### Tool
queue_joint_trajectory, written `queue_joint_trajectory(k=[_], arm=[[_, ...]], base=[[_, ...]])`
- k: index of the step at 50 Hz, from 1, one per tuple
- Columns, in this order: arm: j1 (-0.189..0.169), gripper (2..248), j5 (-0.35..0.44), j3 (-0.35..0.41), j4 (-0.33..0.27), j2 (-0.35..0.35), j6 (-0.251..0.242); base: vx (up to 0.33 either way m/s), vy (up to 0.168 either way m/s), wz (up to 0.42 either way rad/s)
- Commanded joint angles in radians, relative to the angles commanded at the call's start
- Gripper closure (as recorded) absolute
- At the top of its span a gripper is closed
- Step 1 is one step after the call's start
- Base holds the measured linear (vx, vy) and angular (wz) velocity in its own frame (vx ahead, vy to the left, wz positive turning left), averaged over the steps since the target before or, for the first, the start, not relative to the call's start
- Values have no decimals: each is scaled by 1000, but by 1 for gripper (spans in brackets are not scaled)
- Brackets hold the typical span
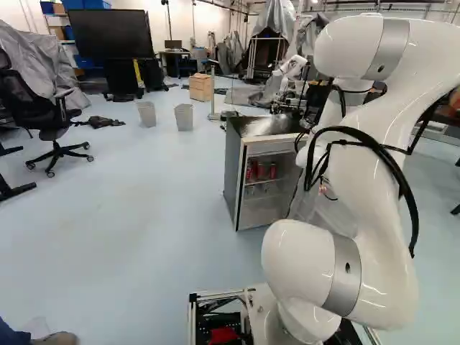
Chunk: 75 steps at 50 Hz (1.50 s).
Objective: Grab a drink from the fridge
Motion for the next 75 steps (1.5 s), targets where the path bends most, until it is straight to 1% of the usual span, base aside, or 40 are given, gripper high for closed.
queue_joint_trajectory(k=[34,44,50,55,60,75], arm=[[-74,3,0,-125,0,-72,0],[-92,3,0,-160,0,-91,0],[-96,3,0,-169,-1,-96,0],[-97,3,0,-166,-9,-95,0],[-93,3,0,-150,-30,-86,0],[-72,3,0,-57,-127,-31,0]], base=[[0,0,0],[0,0,0],[0,0,0],[0,0,0],[0,0,0],[0,0,0]])
